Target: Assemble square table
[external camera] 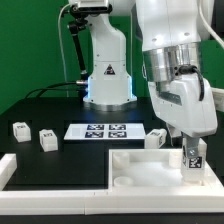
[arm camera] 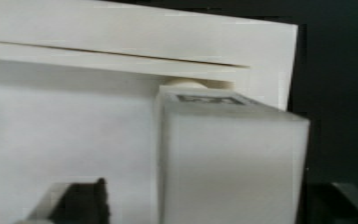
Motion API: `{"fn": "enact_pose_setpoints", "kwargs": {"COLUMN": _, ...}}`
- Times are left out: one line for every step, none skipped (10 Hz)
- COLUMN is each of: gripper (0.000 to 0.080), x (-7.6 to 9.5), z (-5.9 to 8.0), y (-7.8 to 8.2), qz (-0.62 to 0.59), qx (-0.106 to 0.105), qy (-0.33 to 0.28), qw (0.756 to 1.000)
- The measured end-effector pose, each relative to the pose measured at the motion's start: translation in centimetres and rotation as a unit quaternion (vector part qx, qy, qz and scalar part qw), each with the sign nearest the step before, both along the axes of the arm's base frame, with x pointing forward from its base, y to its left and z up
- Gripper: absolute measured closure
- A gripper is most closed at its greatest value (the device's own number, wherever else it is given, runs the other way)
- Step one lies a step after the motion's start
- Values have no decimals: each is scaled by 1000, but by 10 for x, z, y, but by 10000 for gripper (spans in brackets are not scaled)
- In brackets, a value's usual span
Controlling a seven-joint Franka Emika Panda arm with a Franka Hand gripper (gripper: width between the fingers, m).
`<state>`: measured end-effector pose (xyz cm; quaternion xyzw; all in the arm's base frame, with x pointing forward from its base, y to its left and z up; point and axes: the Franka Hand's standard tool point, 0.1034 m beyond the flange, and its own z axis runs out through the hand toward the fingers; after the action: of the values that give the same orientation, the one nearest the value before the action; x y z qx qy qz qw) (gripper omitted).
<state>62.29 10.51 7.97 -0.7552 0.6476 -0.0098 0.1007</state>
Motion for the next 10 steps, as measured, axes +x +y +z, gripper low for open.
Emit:
{"fn": "enact_pose_setpoints", "kwargs": {"gripper": 184, "x": 3, "z": 3, "y": 6, "qz": 105, "qx": -29, "qy": -13, "qw": 994}}
{"fn": "enact_pose_setpoints", "kwargs": {"gripper": 160, "x": 6, "z": 5, "y": 13, "qz": 170, "qx": -45, "qy": -23, "qw": 984}}
{"fn": "enact_pose_setpoints", "kwargs": {"gripper": 160, "x": 5, "z": 4, "y": 11, "qz": 195, "qx": -48, "qy": -25, "qw": 979}}
{"fn": "enact_pose_setpoints", "kwargs": {"gripper": 152, "x": 5, "z": 3, "y": 10, "qz": 229, "qx": -53, "qy": -29, "qw": 972}}
{"fn": "enact_pose_setpoints", "kwargs": {"gripper": 152, "x": 5, "z": 3, "y": 10, "qz": 271, "qx": -59, "qy": -34, "qw": 960}}
{"fn": "enact_pose_setpoints", "kwargs": {"gripper": 151, "x": 5, "z": 3, "y": 10, "qz": 316, "qx": -66, "qy": -39, "qw": 946}}
{"fn": "enact_pose_setpoints", "kwargs": {"gripper": 151, "x": 5, "z": 1, "y": 10, "qz": 406, "qx": -83, "qy": -39, "qw": 909}}
{"fn": "enact_pose_setpoints", "kwargs": {"gripper": 151, "x": 9, "z": 0, "y": 8, "qz": 502, "qx": -98, "qy": -48, "qw": 858}}
{"fn": "enact_pose_setpoints", "kwargs": {"gripper": 151, "x": 9, "z": -1, "y": 7, "qz": 501, "qx": -97, "qy": -48, "qw": 859}}
{"fn": "enact_pose_setpoints", "kwargs": {"gripper": 239, "x": 9, "z": -2, "y": 8, "qz": 484, "qx": -95, "qy": -46, "qw": 869}}
